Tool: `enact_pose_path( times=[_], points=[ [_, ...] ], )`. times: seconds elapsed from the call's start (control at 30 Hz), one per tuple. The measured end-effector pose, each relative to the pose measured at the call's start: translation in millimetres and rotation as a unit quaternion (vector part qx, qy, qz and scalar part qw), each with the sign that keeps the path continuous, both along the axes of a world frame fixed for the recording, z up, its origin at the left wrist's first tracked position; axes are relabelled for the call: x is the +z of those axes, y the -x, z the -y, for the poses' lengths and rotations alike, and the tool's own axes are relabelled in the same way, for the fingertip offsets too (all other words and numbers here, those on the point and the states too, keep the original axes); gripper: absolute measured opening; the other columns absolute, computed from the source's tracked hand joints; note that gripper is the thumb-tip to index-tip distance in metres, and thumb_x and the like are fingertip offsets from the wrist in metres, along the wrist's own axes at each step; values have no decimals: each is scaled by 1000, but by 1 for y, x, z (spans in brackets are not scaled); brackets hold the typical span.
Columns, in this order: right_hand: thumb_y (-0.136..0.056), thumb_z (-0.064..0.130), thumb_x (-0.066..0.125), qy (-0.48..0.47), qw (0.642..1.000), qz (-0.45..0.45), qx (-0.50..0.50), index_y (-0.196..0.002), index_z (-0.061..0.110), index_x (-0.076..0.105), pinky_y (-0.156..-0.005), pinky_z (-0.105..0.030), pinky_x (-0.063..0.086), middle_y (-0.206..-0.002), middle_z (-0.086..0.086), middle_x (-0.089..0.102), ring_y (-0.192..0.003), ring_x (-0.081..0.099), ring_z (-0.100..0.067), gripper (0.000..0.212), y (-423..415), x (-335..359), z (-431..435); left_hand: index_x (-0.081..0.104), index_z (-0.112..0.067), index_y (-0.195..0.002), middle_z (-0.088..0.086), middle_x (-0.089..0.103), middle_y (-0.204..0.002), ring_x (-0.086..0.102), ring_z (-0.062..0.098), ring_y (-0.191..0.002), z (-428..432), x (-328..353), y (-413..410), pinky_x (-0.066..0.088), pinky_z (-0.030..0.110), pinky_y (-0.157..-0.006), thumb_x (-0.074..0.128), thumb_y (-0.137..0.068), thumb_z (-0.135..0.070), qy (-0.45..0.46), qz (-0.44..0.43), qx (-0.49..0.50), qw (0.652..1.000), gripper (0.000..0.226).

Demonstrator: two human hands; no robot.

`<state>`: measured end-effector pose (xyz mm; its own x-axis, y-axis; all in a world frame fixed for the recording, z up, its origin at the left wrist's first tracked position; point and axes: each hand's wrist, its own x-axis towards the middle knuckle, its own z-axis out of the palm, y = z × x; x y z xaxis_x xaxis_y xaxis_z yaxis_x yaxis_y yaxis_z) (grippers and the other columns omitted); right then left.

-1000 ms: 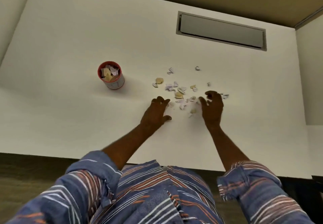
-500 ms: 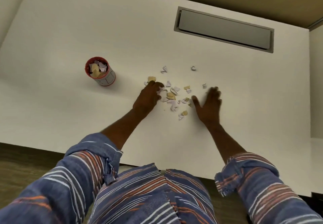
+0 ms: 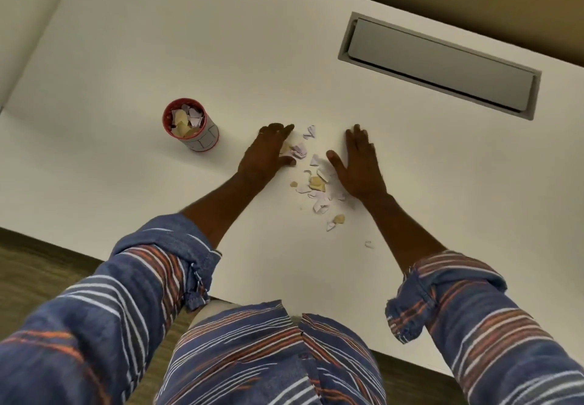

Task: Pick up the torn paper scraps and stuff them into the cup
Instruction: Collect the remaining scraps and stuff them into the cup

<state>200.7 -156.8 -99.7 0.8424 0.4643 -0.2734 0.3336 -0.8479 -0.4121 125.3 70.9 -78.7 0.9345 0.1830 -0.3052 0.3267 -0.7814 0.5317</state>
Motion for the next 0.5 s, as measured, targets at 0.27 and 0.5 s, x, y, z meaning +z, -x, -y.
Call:
enact_pose_path(
  times=[0.27,0.5],
  points=[
    [-103,51,35,-48,993,77,81,-154,16,31,-124,-42,23,-163,0,28,-153,21,-14,62,91,5,57,38,-23,-148,3,40,-150,39,25,-136,-4,-2,-28,43,44,-107,62,-88,-46,-37,51,-120,991,68],
    [-84,78,43,19,983,13,-181,-159,15,0,-126,-54,11,-168,-6,-6,-156,-6,-25,107,169,-3,120,19,-36,-154,-3,2,-166,-3,21,-154,5,-5,-35,7,48,-124,47,-84,-72,-115,-37,-317,941,83]
  ],
)
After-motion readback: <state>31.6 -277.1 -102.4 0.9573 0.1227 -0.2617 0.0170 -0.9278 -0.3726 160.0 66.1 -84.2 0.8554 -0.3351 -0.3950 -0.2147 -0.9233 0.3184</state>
